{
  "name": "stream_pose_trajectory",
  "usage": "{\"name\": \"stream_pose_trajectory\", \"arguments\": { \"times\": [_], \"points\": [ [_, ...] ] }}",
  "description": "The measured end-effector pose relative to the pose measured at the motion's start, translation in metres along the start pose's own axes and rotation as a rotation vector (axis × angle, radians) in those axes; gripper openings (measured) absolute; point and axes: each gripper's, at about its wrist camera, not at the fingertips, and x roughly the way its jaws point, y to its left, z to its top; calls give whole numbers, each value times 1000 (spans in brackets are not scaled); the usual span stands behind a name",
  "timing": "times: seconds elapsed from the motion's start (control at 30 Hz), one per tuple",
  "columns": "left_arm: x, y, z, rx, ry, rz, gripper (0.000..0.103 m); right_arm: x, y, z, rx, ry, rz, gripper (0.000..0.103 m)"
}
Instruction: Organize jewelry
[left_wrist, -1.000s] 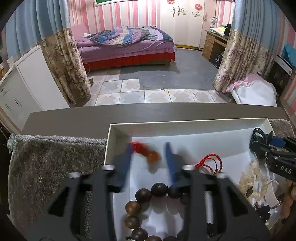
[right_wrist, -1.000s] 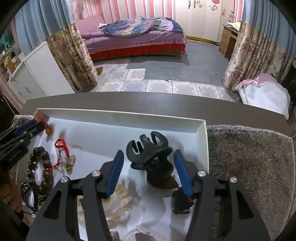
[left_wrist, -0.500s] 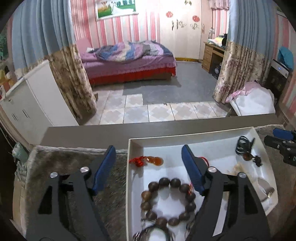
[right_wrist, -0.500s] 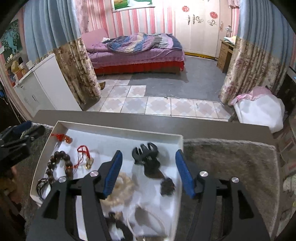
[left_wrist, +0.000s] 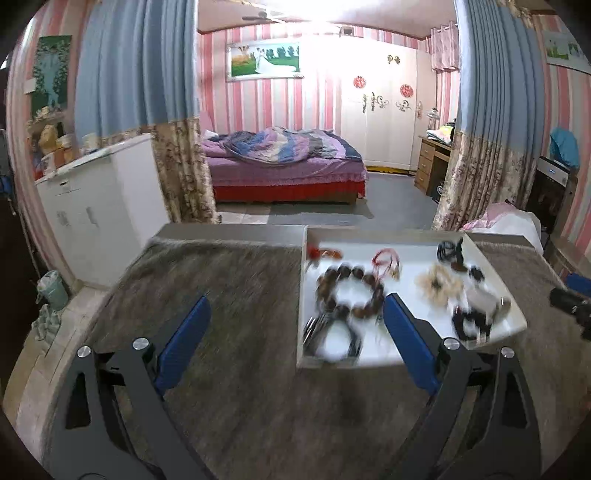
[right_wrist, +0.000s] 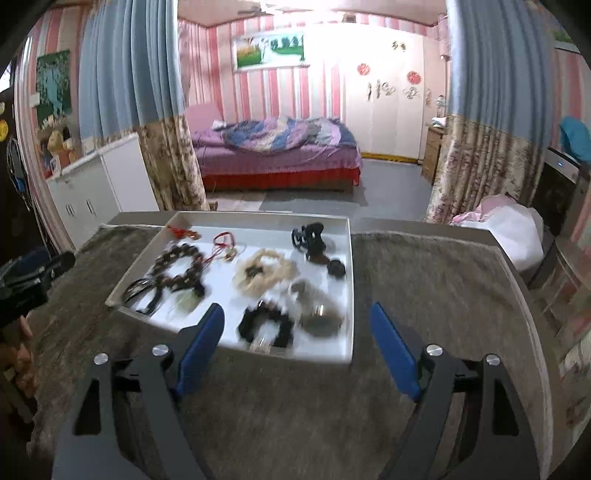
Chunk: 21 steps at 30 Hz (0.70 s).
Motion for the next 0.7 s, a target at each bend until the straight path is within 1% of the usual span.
{"name": "stream_pose_trajectory", "arguments": {
  "times": [0.07,0.13,0.2,0.23,0.27,0.33,0.37,0.4,0.47,0.53,0.57,0.63,0.7],
  "points": [
    [-20,8,-19,28,7,21,98,-22,4,-19,-2,-6,-13,83],
    [-45,17,-39,56,-10,61,100,-40,8,-33,-15,-5,-24,84],
    [-65,26,-52,76,-9,79,100,-56,12,-45,-16,10,-42,87],
    [-76,30,-57,66,-17,80,100,-63,16,-51,-21,18,-48,90],
    [-87,34,-63,39,-44,84,100,-67,19,-55,-22,10,-46,91],
    [-103,38,-74,-12,-113,99,100,-77,28,-73,-26,-61,-25,93],
    [-112,38,-85,-36,-154,119,100,-79,34,-81,-30,-83,-28,93],
    [-115,38,-90,-41,-166,132,100,-80,40,-93,-29,-100,-44,93],
    [-119,36,-106,-45,-176,155,100,-83,48,-108,-30,-118,-20,93],
    [-118,34,-115,-36,-177,139,100,-86,54,-118,-51,-156,-32,93],
    [-114,31,-118,-24,-167,146,100,-85,56,-122,-55,-166,-51,93],
    [-106,26,-125,-2,-144,139,100,-83,55,-127,-33,-170,-60,93],
    [-103,25,-128,10,-140,129,100,-81,52,-127,-16,-185,-70,93]
  ]
}}
